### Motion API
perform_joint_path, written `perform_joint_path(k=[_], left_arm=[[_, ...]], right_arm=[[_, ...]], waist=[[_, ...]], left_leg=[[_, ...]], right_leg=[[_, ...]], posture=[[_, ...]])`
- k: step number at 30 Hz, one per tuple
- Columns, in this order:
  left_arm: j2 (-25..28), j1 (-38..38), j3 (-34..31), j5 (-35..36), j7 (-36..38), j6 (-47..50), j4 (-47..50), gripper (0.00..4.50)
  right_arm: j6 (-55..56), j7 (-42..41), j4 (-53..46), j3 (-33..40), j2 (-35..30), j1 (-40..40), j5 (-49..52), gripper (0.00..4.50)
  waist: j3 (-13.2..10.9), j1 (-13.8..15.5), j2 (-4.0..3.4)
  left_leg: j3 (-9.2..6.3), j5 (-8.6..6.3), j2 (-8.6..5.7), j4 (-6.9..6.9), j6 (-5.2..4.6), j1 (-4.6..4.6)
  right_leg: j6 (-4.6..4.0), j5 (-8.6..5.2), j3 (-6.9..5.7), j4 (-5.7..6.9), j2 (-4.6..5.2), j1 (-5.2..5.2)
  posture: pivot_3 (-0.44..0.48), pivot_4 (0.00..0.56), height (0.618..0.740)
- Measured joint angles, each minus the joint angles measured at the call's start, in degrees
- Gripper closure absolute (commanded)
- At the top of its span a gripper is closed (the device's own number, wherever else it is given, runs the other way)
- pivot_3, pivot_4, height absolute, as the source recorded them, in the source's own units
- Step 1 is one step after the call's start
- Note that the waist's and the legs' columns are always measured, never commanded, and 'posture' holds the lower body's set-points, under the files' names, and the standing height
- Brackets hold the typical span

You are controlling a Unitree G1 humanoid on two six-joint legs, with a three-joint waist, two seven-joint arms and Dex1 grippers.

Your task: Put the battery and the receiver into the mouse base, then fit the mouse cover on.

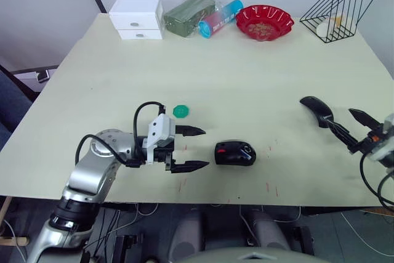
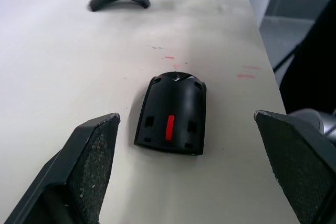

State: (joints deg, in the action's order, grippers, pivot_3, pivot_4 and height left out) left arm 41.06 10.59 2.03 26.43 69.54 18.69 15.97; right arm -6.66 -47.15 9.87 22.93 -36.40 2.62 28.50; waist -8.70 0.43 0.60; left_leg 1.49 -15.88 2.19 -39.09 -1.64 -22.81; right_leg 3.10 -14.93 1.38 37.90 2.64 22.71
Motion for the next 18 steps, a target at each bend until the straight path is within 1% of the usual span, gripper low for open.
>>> perform_joint_path(k=[3,7,10,13,18], left_arm=[[0.0,-0.7,-1.5,0.9,-1.1,0.0,1.2,0.12],[0.8,-1.5,-2.4,2.1,-0.9,0.2,1.5,0.12],[2.7,-1.5,-4.8,4.2,-0.1,1.0,1.5,0.12],[4.3,-1.6,-7.7,6.5,2.0,1.0,1.4,0.12],[5.3,-1.9,-8.7,8.1,5.4,0.1,0.7,0.12]], right_arm=[[-1.5,3.4,1.5,-1.8,-0.3,1.6,-3.6,0.0],[-3.9,4.0,2.7,-2.3,-0.6,4.0,-4.3,0.0],[-7.2,4.5,4.4,-3.4,-1.7,6.3,-5.2,0.0],[-10.3,4.9,6.0,-5.2,-2.2,9.1,-6.2,0.0],[-10.9,4.8,7.5,-6.5,-2.4,10.8,-7.5,0.0]], waist=[[0.0,0.0,-0.01],[0.0,-0.1,-0.02],[0.0,-0.6,-0.04],[0.0,-1.0,-0.06],[-0.1,-1.1,-0.06]], left_leg=[[0.05,0.0,0.0,0.0,0.0,0.0],[0.07,0.0,0.01,0.0,0.0,0.0],[0.06,0.0,0.01,0.01,0.0,0.01],[0.06,0.0,0.01,0.02,0.0,0.01],[0.1,0.0,0.01,0.02,0.0,0.0]], right_leg=[[0.01,0.0,0.03,0.0,0.01,0.01],[0.01,0.01,0.05,0.0,0.0,0.02],[0.0,0.01,0.04,0.02,0.0,0.02],[0.0,0.0,0.04,0.01,0.0,0.02],[0.01,0.01,0.04,0.0,0.0,0.02]], posture=[[0.0,0.15,0.74],[0.0,0.15,0.74],[0.0,0.15,0.74],[0.0,0.15,0.74],[0.0,0.15,0.74]])
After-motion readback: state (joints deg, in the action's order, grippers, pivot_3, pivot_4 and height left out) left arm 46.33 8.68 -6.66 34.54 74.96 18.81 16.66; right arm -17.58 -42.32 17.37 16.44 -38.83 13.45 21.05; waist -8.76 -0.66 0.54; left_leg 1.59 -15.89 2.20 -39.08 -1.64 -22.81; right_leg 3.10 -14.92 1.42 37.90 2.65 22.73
